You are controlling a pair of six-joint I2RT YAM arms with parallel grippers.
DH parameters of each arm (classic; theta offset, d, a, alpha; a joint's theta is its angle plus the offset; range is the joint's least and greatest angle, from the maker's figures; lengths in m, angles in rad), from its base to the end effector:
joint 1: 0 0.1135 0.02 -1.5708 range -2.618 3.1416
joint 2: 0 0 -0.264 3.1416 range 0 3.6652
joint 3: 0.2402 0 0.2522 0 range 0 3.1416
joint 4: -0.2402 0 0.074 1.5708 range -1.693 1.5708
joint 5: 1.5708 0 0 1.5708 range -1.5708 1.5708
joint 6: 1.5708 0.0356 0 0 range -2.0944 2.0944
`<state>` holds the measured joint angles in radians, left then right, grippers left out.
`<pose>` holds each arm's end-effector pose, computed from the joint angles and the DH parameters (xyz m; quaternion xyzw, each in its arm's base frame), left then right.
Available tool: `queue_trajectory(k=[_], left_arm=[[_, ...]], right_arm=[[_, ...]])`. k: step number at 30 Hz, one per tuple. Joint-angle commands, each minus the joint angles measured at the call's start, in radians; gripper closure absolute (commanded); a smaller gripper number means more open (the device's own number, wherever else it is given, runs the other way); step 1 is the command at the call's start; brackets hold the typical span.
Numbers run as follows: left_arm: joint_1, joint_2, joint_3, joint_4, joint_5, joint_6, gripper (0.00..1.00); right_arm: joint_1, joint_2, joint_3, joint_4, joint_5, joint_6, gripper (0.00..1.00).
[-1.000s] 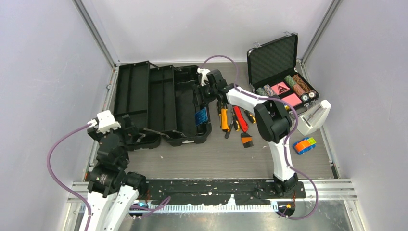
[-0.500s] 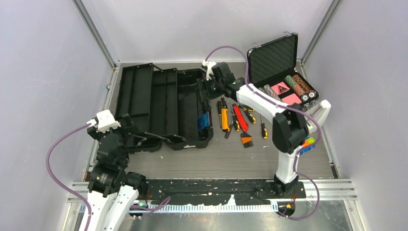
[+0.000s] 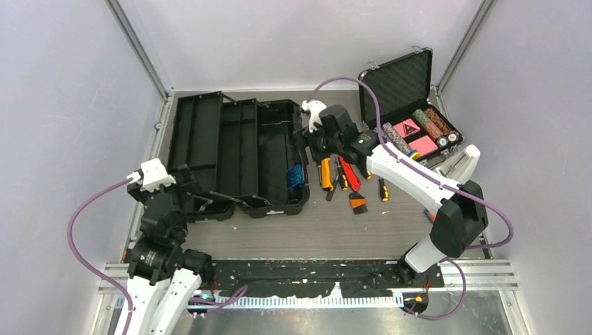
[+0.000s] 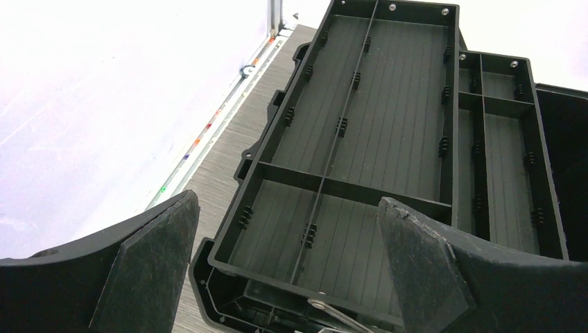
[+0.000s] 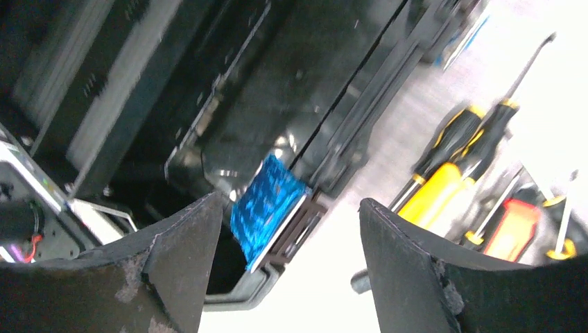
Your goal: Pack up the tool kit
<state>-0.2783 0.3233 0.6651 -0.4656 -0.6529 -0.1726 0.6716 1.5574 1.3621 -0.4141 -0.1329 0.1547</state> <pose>0.0846 -0.0017 0.3234 -0.1745 0.7201 0.0941 0.6649 0.2773 0.2265 0.3262 -0.2558 0.8475 0.2392 0.3989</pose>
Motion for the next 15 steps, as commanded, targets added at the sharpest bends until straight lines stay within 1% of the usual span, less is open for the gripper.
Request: queue_trajectory(k=[1,5,7,10,11,12,13,15], left_arm=[[0.004,0.015,0.001,0.056,0.006,0.005,0.00],[0.005,0.020,0.002,0.056,0.004,0.007,0.00],[0.005,0.023,0.000,0.056,0.003,0.007,0.00],[0.005,0.028,-0.001,0.056,0.002,0.007,0.00],[0.005,0.030,0.000,0.057,0.002,0.009,0.00],[0.005,0.032,-0.001,0.057,0.003,0.008,0.00],[0.006,0.034,0.000,0.058,0.004,0.008,0.00],[0.005,0.037,-0.001,0.059,0.003,0.008,0.00]], right_arm=[[0.022,-0.062,-0.070,0.008,-0.037,0.036,0.23],[0.013,-0.051,-0.133,0.026,-0.015,0.047,0.25],[-0.007,-0.043,-0.164,0.028,-0.010,0.069,0.29],[-0.049,-0.043,-0.239,0.062,-0.018,0.106,0.41],[-0.072,-0.046,-0.257,0.088,-0.027,0.128,0.47],[-0.086,-0.051,-0.295,0.102,-0.035,0.140,0.50],[-0.108,-0.054,-0.314,0.131,-0.051,0.166,0.56],[-0.141,-0.063,-0.371,0.173,-0.078,0.204,0.62]])
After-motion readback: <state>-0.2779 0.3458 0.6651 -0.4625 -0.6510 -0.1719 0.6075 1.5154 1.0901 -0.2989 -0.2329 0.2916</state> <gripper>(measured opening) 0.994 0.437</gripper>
